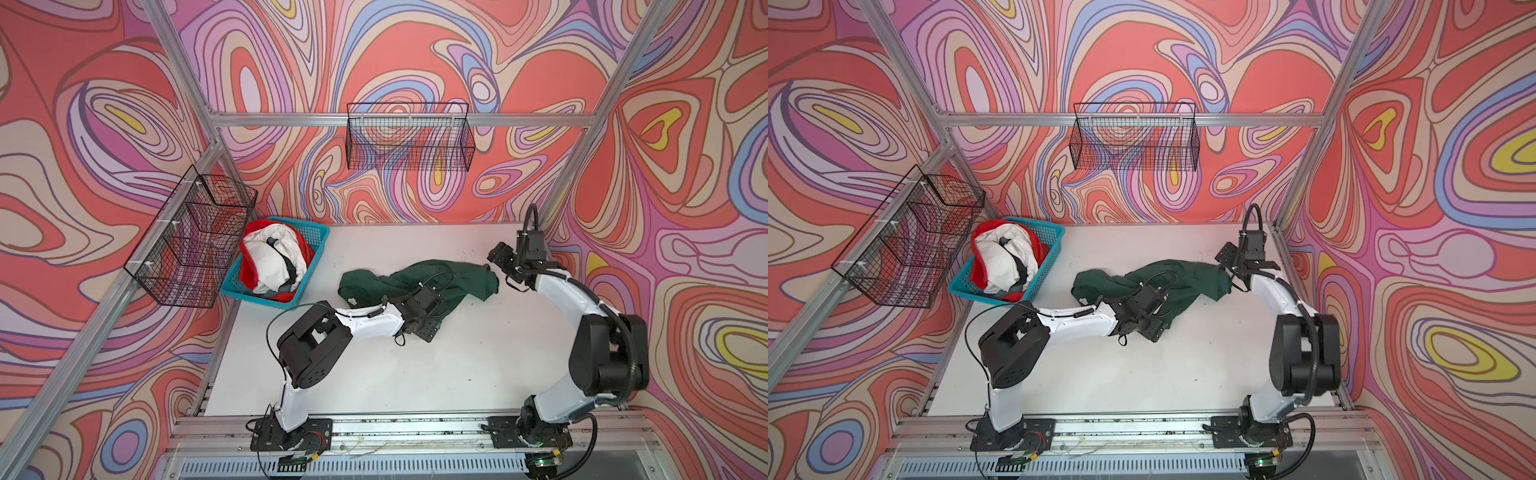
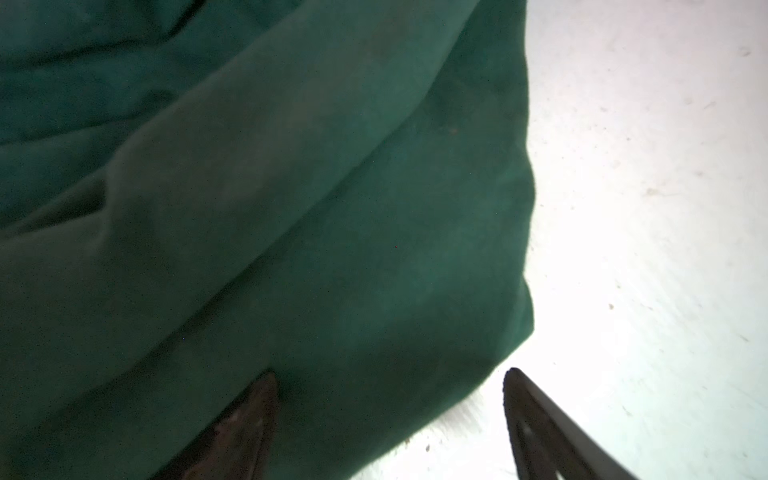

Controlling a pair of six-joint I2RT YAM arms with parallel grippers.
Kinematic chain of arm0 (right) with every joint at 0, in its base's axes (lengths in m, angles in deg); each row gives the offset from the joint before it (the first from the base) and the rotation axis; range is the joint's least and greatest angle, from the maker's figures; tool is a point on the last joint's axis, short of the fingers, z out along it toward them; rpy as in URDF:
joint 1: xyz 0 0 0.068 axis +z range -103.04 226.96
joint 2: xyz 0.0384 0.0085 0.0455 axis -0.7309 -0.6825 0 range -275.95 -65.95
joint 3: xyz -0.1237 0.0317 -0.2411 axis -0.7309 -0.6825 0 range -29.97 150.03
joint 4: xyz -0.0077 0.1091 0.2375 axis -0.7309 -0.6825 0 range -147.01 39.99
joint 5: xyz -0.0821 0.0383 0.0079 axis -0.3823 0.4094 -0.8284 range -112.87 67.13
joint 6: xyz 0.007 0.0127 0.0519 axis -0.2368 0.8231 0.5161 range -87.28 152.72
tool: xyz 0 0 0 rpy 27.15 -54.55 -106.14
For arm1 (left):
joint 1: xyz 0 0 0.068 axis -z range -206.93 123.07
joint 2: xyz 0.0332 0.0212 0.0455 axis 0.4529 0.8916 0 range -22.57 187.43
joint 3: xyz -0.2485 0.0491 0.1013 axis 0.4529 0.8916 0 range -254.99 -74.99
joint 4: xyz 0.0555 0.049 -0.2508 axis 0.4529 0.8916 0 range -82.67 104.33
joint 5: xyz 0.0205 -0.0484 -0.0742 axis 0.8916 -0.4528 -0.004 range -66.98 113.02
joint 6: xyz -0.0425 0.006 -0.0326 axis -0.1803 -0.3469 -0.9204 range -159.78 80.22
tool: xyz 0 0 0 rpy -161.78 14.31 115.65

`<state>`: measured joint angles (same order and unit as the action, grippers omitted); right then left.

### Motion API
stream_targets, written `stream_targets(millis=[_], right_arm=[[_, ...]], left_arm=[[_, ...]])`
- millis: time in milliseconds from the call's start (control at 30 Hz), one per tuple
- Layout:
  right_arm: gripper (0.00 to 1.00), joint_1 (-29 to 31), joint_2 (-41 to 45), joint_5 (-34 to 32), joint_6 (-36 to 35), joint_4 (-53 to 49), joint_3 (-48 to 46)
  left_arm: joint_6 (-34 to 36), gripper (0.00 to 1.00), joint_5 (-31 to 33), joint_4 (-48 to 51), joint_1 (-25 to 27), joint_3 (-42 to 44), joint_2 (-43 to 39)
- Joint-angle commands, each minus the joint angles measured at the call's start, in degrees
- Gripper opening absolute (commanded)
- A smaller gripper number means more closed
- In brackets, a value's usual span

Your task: Fold and stack the t-shirts

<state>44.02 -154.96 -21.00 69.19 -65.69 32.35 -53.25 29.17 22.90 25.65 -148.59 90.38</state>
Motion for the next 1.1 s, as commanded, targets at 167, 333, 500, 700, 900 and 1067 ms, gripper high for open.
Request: stream_targets(millis=[167,333,500,700,900,1067], right_arm=[[0.85,-1.0,12.4,3.1,0.4,-1.1,-10.0],[0.84,-1.0,18.6,2.8,-0.7,-3.5,-15.3],[0.82,-0.8,23.6,8.8,0.7,-2.7,-23.2],[0.82,4.4,27.2,8.7,3.6,-3.0,-28.9],[0.82,17.6,26.6,6.0,10.2,0.6,-30.6],[0.82,26.8,23.4,3.7,13.6,4.0,-30.7]], left_arm=[[1.8,0.43,2.1,6.9,0.4,-5.6,5.5],[1.4,0.00,4.1,7.6,0.3,-5.1,3.8],[0.7,0.00,6.8,10.1,0.4,-2.1,-5.9],[1.4,0.00,12.1,11.0,0.4,2.7,-22.4],[4.0,0.00,17.4,14.7,0.2,-1.3,-26.6],[4.6,0.00,16.8,13.6,0.1,-3.5,-25.4]])
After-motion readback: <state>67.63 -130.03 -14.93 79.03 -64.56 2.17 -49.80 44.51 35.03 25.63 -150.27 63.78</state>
